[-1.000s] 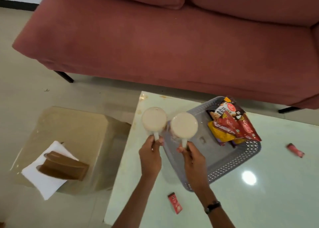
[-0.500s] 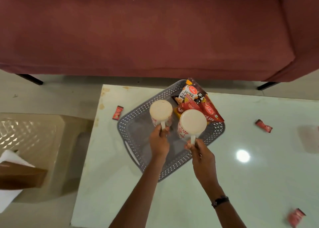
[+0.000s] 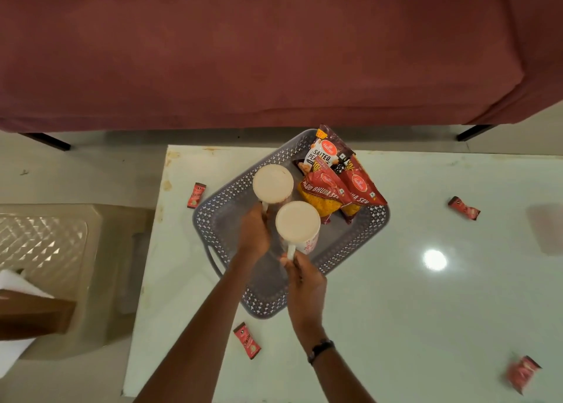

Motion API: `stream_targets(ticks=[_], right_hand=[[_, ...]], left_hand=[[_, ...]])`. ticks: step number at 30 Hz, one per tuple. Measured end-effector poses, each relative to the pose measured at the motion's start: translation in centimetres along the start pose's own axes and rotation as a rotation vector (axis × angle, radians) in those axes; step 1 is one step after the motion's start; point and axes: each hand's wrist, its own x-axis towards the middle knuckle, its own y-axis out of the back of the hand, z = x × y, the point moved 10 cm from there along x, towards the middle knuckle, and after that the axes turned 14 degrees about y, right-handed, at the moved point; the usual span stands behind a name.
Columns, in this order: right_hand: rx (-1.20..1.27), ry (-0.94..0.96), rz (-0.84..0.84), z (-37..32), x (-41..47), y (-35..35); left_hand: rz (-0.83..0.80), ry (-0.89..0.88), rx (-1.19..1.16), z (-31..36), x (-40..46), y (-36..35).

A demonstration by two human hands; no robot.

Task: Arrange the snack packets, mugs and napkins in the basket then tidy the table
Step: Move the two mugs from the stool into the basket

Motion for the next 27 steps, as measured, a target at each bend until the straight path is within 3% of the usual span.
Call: stream_targets(ticks=[7,18,27], right_hand=[[0.122,-0.266,0.241,2.7,-0.7,-2.2],[0.171,-0.438,0.343,3.0,0.1,-4.5],[0.101,-0.466,0.218,2.9,0.6,-4.5]], left_hand=[[-0.03,-0.084,0.196,1.4,0.4,1.0],[-0.084,-0.13,0.228,1.2,0.9,1.0],[-0.075,-0.123,0.255,0.8,1.2,0.4]])
